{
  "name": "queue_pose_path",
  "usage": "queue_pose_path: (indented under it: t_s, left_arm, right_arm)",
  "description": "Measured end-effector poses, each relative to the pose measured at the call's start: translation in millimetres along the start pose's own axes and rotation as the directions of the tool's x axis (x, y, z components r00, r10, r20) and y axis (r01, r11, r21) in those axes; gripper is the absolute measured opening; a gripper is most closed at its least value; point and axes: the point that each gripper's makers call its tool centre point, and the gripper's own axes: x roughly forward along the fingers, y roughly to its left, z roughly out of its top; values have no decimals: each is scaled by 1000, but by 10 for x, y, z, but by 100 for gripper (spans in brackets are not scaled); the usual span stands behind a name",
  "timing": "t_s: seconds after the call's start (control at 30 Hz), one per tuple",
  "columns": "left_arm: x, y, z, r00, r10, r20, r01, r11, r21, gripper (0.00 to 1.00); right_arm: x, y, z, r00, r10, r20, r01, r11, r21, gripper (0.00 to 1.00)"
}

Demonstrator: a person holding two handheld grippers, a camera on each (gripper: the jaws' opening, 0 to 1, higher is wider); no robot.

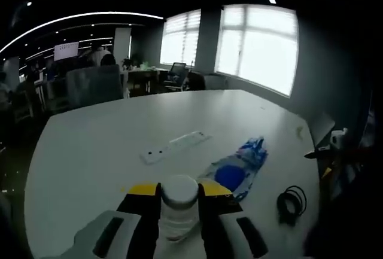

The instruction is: Arrange the tabletop items into an orderly group along one side of the table until the central work area is clear of visible clutter.

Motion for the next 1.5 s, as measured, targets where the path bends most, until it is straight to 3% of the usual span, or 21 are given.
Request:
queue_pose_path:
  t_s: [0.13, 0.5, 0.67, 0.83, 1.07, 1.3, 1.5]
  left_arm:
    - [-25, 60, 39, 999, 28, 24, -29, 999, 41, 32]
    - [-109, 73, 66, 997, 60, 47, -62, 998, 28, 51]
    - [-323, 44, 7, 993, 104, 53, -107, 993, 49, 59]
    - [-405, -145, 2, 992, 117, 49, -119, 992, 47, 63]
    - [-466, -564, -49, 994, 97, 42, -99, 995, 34, 73]
    - [-402, -1038, -299, 999, 54, 6, -54, 998, 43, 75]
    - [-300, -1273, -524, 999, 36, -32, -34, 998, 47, 75]
  right_arm:
    - [4, -13, 33, 1000, -2, 15, 2, 1000, -2, 95]
    - [14, -23, 91, 999, -4, 35, 4, 1000, -3, 97]
    - [23, -21, 85, 999, 5, 33, -4, 1000, -14, 97]
    - [45, -19, 73, 1000, 12, 27, -11, 1000, -18, 97]
    - [97, 4, 70, 999, 29, 17, -28, 999, -29, 96]
    - [148, 53, 21, 999, 38, -6, -38, 999, -36, 91]
    - [214, 92, -38, 999, 33, -25, -34, 998, -55, 84]
